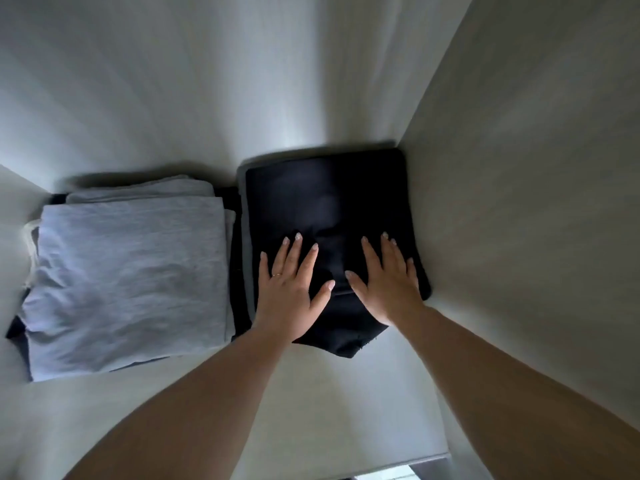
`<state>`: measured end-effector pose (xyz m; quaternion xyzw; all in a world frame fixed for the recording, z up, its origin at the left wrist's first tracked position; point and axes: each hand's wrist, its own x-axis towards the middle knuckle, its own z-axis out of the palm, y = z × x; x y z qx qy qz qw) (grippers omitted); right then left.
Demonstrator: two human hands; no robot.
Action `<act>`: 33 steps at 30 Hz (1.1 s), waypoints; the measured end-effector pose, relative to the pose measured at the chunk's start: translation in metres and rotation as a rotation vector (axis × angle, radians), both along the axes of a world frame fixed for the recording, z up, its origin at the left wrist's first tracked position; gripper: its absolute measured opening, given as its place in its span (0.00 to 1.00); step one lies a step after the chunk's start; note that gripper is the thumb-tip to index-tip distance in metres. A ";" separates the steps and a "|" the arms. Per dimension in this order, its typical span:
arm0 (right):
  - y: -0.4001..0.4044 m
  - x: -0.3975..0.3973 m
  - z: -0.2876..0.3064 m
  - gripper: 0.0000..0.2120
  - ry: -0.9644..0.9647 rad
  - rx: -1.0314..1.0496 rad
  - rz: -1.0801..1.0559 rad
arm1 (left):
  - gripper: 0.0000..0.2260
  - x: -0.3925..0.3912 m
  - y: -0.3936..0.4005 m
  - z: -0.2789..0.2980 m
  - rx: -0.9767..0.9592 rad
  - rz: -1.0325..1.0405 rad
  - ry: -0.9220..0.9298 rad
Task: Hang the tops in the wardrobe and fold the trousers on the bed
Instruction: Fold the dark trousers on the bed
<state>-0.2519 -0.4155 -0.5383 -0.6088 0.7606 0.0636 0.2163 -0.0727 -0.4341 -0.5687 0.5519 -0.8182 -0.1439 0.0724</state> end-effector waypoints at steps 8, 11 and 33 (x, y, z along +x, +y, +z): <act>0.003 0.016 0.109 0.14 -0.381 -0.110 -0.231 | 0.13 0.045 0.007 0.089 0.510 0.447 0.678; 0.033 0.039 0.136 0.11 -0.554 -0.155 -0.229 | 0.09 0.079 0.038 0.118 0.478 0.528 0.800; 0.160 0.278 0.371 0.10 -0.843 -0.517 0.947 | 0.06 0.246 0.310 0.348 -0.264 0.884 1.131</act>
